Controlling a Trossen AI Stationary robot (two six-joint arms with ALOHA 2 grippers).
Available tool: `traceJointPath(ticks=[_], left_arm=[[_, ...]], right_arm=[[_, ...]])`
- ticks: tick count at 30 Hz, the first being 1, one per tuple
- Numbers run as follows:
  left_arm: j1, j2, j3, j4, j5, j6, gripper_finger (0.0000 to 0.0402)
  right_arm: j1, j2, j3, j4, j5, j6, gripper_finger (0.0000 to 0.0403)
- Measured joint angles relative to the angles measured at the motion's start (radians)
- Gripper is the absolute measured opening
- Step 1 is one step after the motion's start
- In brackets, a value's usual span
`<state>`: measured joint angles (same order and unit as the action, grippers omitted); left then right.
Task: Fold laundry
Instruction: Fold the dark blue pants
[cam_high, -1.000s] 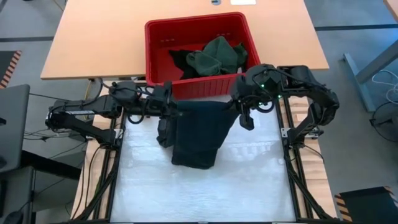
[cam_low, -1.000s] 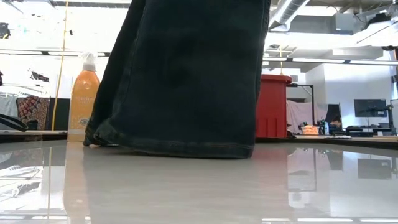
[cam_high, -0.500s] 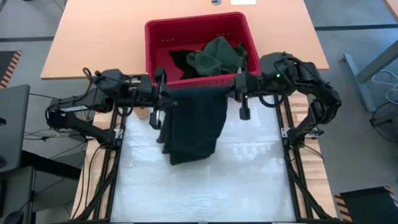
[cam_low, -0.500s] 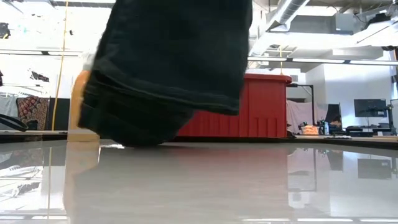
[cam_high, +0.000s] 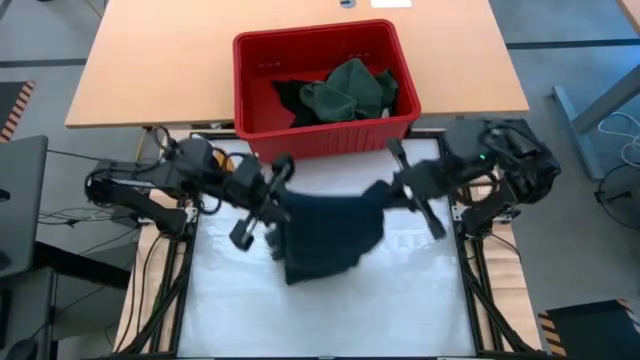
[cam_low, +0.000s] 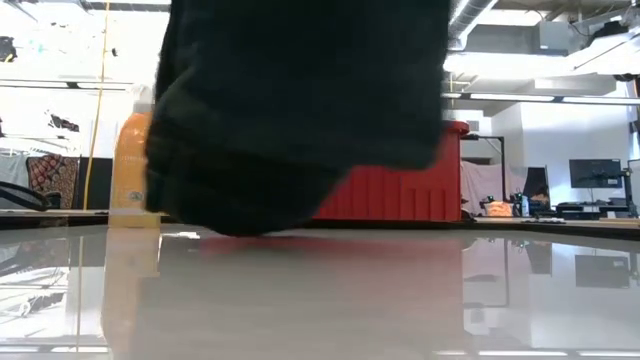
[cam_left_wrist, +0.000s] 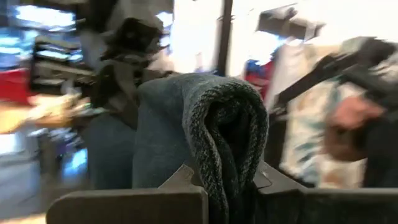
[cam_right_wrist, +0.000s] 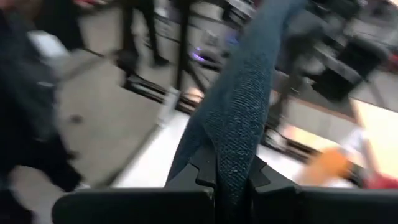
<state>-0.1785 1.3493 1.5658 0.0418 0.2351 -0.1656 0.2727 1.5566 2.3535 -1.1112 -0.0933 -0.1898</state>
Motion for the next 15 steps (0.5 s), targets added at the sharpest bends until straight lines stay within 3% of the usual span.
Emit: traceJointPath(ticks=[8, 15], left_arm=[[-0.142, 0.142, 0.143, 0.047, -0.022, -0.062, 0.0007], [-0.112, 0.174, 0.277, -0.234, -0.259, -0.066, 0.0013]], right_arm=[[0.185, 0.013, 0.000, 0.057, -0.036, 0.033, 0.0036], [0.064, 0.002, 0.003, -0.082, 0.026, 0.067, 0.0036]])
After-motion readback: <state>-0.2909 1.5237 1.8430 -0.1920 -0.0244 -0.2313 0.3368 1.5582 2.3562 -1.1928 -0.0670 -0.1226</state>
